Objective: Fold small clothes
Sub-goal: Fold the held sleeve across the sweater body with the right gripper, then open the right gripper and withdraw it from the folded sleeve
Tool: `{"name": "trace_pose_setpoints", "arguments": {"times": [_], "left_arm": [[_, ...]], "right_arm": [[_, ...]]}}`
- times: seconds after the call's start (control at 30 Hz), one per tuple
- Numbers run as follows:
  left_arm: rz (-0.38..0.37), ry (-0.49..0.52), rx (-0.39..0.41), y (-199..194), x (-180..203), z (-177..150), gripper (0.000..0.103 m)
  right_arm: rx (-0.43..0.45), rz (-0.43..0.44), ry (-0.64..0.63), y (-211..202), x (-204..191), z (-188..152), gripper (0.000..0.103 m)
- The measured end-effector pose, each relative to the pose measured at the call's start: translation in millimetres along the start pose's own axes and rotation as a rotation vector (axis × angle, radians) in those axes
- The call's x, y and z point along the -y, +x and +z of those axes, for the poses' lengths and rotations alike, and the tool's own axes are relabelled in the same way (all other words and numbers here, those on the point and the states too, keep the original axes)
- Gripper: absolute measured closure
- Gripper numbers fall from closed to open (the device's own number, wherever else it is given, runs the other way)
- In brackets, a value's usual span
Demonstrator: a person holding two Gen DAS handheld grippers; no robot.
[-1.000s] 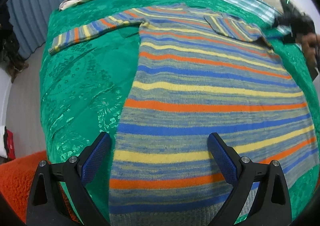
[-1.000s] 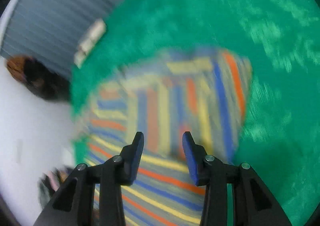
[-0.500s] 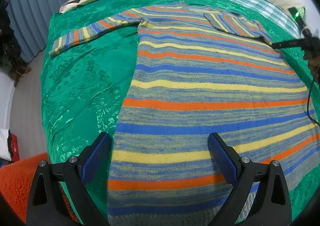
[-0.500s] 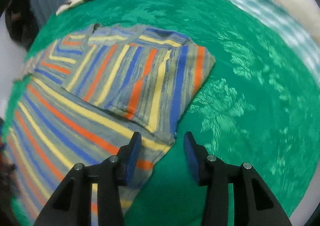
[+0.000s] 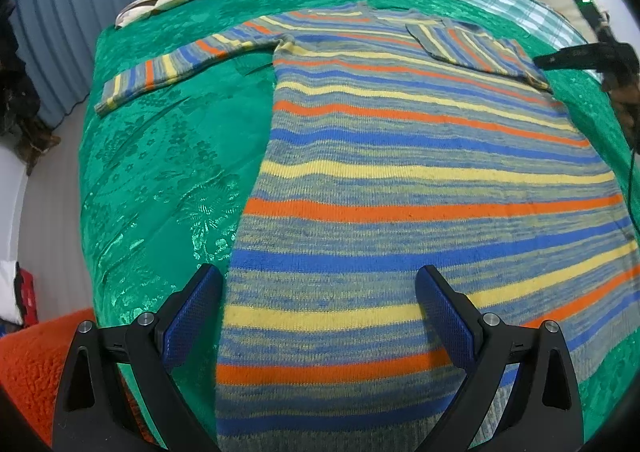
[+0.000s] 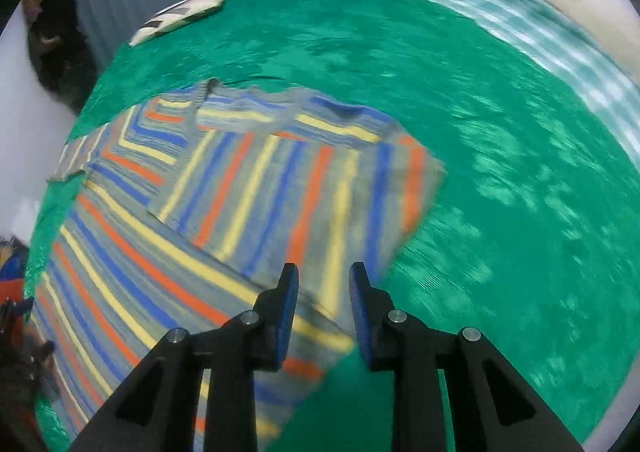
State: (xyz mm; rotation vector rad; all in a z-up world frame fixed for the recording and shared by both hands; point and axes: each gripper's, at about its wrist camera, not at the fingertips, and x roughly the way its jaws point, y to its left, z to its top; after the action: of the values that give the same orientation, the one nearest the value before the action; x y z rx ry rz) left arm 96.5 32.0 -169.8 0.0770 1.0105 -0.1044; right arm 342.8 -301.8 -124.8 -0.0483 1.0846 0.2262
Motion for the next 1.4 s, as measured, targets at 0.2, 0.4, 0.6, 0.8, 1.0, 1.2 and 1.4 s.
{"name": "trace_pose_setpoints", "arguments": {"times": [0.2,0.4,0.6,0.8,1.0,1.2,1.4], "left_arm": [[-0.003,0.003,-0.003,0.5,-1.6,-0.6,0.004],[-0.002,0.005,-0.009,5.2,-0.7,0.2,0.002],[0.004,0.005,-0.011,7.0,-1.1,-1.7,0.000],[0.002,0.001,-0.017,4.9,-1.2,-0.9,0.000],[-0.024,-0.010,-0.030,-2.1,-2.5,-3.5,0.001],[-0.039,0.094,-0.097,-13.3,12.7,-29.1,0.001],[-0.036,0.079,-0.117,-24.8,12.7,-39.3,0.001]], "right_arm": [[-0.107,-0.003,-0.027,27.8,10.9,-22.8,0.080],[-0.039,-0.033,-0.010,12.6,21.0,19.3,0.080],[-0.125,-0.107,0.058,68.8,47.4,40.5,0.080],[-0.060,-0.103,0.079,17.5,31.2,22.5,0.077],[-0.133,0.026,-0.061,-52.0,-52.3,-73.8,0.076],[-0.307,0.086,-0.017,-93.2,-129.4,-210.9,0.074],[-0.265,0.038,0.090,-146.1,-163.8,-266.4,0.072]]}}
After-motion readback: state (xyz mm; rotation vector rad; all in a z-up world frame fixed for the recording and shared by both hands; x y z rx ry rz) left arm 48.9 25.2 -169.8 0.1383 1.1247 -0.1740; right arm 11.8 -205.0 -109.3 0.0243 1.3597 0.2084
